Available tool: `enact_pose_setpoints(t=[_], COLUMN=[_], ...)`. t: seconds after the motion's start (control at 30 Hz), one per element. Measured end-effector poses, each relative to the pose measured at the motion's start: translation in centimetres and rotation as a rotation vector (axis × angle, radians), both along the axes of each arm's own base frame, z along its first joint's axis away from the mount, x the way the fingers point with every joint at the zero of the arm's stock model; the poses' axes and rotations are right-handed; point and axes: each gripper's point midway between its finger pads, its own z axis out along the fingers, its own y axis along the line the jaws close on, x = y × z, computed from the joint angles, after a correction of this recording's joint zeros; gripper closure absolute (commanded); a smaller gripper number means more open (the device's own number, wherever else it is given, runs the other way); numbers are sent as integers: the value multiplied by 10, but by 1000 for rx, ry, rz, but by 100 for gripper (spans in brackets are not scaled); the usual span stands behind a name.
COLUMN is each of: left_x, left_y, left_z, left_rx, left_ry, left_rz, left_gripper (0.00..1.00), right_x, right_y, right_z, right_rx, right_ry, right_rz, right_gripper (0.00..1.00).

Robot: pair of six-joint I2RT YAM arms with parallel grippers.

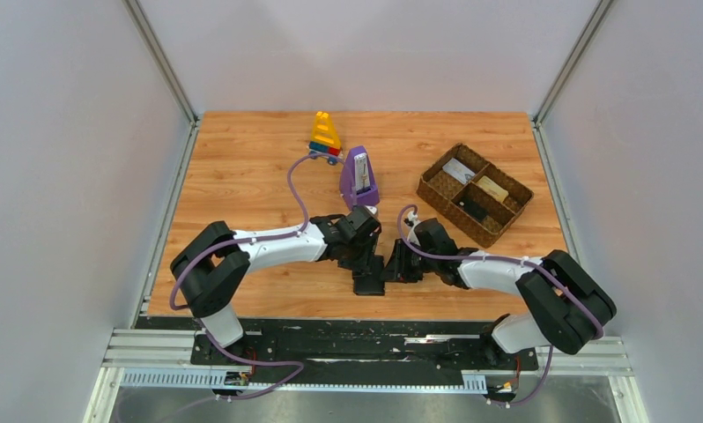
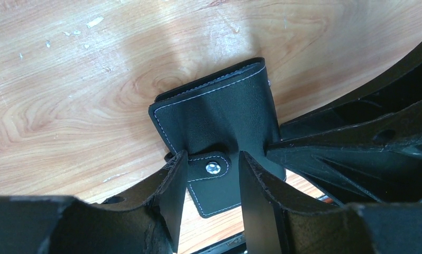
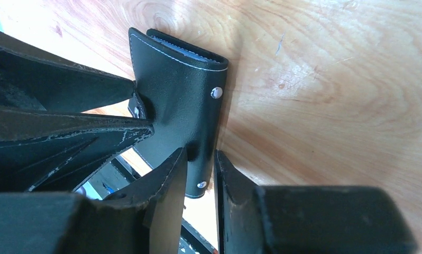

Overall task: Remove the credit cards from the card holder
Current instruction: Open the card holder at the center of the board.

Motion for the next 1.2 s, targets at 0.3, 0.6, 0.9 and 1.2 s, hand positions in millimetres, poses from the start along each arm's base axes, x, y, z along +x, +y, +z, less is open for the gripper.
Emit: enact_pose_setpoints(t=[0.3,0.6,0.9,1.2], left_x=[0,1,1,-9], left_y=[3,-2,-1,9], left_z=[-3,0,2,7], left_rx=[21,3,-3,-21], left_ry=[-1,-8,-20,-21], left_rz=[-1,-2,-2,-14], left_gripper=[77,100,100,100], right_x=[0,1,1,3], right_y=[3,4,4,5], right_z=[-1,-2,-2,-3], right_rx=[11,21,28,40], right_ry=[2,11,15,14], right_rz=[8,8,9,12], right_gripper=[82,84,85,86])
